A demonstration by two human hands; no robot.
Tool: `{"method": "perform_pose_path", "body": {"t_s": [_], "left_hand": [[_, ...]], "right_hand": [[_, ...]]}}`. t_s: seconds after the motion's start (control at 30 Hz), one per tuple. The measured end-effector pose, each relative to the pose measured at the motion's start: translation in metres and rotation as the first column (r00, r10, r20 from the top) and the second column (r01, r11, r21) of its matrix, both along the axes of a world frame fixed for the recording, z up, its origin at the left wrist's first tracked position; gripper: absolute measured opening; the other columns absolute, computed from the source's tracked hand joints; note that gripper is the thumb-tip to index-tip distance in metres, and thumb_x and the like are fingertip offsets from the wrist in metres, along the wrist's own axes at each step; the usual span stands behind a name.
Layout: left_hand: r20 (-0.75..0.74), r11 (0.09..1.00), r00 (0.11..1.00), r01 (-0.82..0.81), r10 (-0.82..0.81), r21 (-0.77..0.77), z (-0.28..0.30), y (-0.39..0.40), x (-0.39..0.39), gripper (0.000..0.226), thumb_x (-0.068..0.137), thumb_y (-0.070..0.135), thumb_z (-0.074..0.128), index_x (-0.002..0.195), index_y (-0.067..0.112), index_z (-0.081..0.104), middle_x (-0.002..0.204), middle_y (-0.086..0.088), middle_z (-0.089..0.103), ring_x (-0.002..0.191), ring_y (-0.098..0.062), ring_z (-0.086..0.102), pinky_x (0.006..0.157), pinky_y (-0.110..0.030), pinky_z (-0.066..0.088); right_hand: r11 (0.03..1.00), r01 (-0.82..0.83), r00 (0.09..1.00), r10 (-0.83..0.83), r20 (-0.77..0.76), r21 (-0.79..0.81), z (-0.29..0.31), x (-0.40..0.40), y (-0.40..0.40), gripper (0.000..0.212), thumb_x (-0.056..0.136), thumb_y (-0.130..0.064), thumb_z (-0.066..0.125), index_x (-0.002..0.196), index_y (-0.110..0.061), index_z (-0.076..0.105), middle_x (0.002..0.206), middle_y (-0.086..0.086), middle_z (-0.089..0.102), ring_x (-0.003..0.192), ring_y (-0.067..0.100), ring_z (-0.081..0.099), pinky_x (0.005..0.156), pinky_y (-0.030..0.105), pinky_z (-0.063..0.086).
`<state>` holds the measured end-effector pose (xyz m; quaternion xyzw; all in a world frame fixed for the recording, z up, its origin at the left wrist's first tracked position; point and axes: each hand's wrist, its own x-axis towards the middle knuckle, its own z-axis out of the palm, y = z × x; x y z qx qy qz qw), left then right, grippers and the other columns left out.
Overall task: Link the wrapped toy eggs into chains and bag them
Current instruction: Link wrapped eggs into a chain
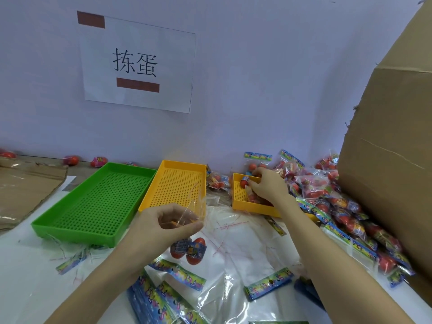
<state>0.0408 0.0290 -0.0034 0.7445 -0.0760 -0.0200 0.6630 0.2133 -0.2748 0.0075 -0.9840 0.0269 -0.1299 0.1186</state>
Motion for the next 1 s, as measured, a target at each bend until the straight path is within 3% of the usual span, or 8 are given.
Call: {"method": "perform_pose_path", "body": {"t_s": [0.13, 0.43, 0.57, 0.63, 0.73, 0.8, 0.87, 1.0], "left_hand": [[-0.001, 1.0, 1.0, -0.007, 0.007, 0.017, 0.0, -0.001, 0.0, 0.032, 0.067, 0.046, 0.089, 0.092, 0.027, 0.082, 0.093, -0.002, 0.079, 0.088, -0.02, 0.076, 0.081, -0.03, 0.058], [0.015, 1.0, 1.0, -0.004, 0.004, 0.019, 0.005, -0.004, -0.005, 0.021, 0.069, 0.04, 0.089, 0.085, 0.029, 0.08, 0.089, -0.002, 0.079, 0.086, -0.023, 0.075, 0.068, -0.016, 0.056], [0.04, 1.0, 0.999, -0.018, 0.018, 0.002, 0.007, -0.005, -0.007, 0.024, 0.067, 0.041, 0.089, 0.086, 0.03, 0.08, 0.084, -0.002, 0.078, 0.081, -0.019, 0.076, 0.069, -0.016, 0.056], [0.054, 0.998, 0.997, -0.057, 0.057, -0.004, 0.006, -0.006, -0.007, 0.028, 0.065, 0.04, 0.09, 0.087, 0.027, 0.08, 0.082, 0.001, 0.077, 0.074, -0.01, 0.072, 0.067, -0.015, 0.054], [0.051, 0.996, 0.995, -0.089, 0.09, -0.01, 0.004, -0.007, -0.006, 0.031, 0.069, 0.03, 0.092, 0.096, 0.023, 0.078, 0.08, 0.002, 0.075, 0.07, -0.006, 0.066, 0.064, -0.016, 0.054], [0.045, 0.996, 0.995, -0.088, 0.089, -0.03, 0.002, -0.009, -0.006, 0.033, 0.072, 0.021, 0.093, 0.101, 0.024, 0.077, 0.076, 0.004, 0.073, 0.068, -0.005, 0.065, 0.063, -0.016, 0.053], [0.043, 0.996, 0.995, -0.086, 0.088, -0.038, 0.001, -0.012, -0.006, 0.035, 0.073, 0.019, 0.093, 0.103, 0.024, 0.076, 0.073, 0.007, 0.071, 0.066, -0.004, 0.064, 0.062, -0.016, 0.053], [0.066, 0.995, 0.993, -0.096, 0.098, -0.031, -0.002, -0.014, -0.005, 0.039, 0.07, 0.028, 0.093, 0.105, 0.026, 0.075, 0.076, 0.007, 0.073, 0.067, -0.004, 0.064, 0.064, -0.017, 0.054]], "right_hand": [[0.997, 0.022, 0.994, -0.03, -0.1, -0.077, 0.0, 0.005, 0.014, 0.053, 0.091, -0.063, 0.063, 0.124, -0.022, 0.068, 0.112, 0.006, 0.07, 0.105, 0.028, 0.067, 0.091, 0.046, 0.059], [0.999, -0.033, 0.995, 0.029, -0.097, -0.038, -0.006, 0.013, 0.033, 0.037, 0.096, -0.035, 0.065, 0.128, -0.018, 0.056, 0.121, 0.006, 0.068, 0.112, 0.029, 0.063, 0.099, 0.053, 0.052], [0.998, -0.01, 0.996, 0.015, 0.086, -0.055, -0.007, 0.005, 0.037, 0.031, 0.097, -0.028, 0.059, 0.126, -0.016, 0.06, 0.121, 0.006, 0.066, 0.117, 0.03, 0.058, 0.109, 0.06, 0.038], [0.995, -0.037, 0.973, 0.015, 0.231, 0.089, -0.002, -0.006, 0.04, 0.034, 0.098, -0.025, 0.059, 0.13, -0.013, 0.061, 0.124, 0.007, 0.065, 0.117, 0.029, 0.057, 0.104, 0.055, 0.045], [0.837, -0.189, 0.952, 0.028, 0.304, 0.514, 0.015, -0.036, 0.049, 0.028, 0.101, -0.021, 0.058, 0.127, -0.012, 0.064, 0.108, 0.003, 0.071, 0.087, 0.018, 0.065, 0.071, 0.024, 0.056], [0.686, -0.254, 0.954, 0.062, 0.292, 0.682, 0.023, -0.067, 0.057, 0.02, 0.104, -0.021, 0.052, 0.118, -0.018, 0.067, 0.097, -0.003, 0.073, 0.076, 0.019, 0.065, 0.06, 0.028, 0.055], [0.548, -0.34, 0.938, 0.142, 0.316, 0.764, 0.025, -0.102, 0.067, 0.022, 0.107, -0.018, 0.048, 0.105, -0.021, 0.07, 0.087, -0.009, 0.074, 0.074, 0.014, 0.064, 0.062, 0.035, 0.053], [0.404, -0.555, 0.832, 0.279, 0.48, 0.727, 0.015, -0.162, 0.093, 0.021, 0.106, -0.019, 0.052, 0.113, -0.019, 0.071, 0.088, -0.001, 0.071, 0.071, 0.01, 0.062, 0.059, 0.021, 0.049]]}}
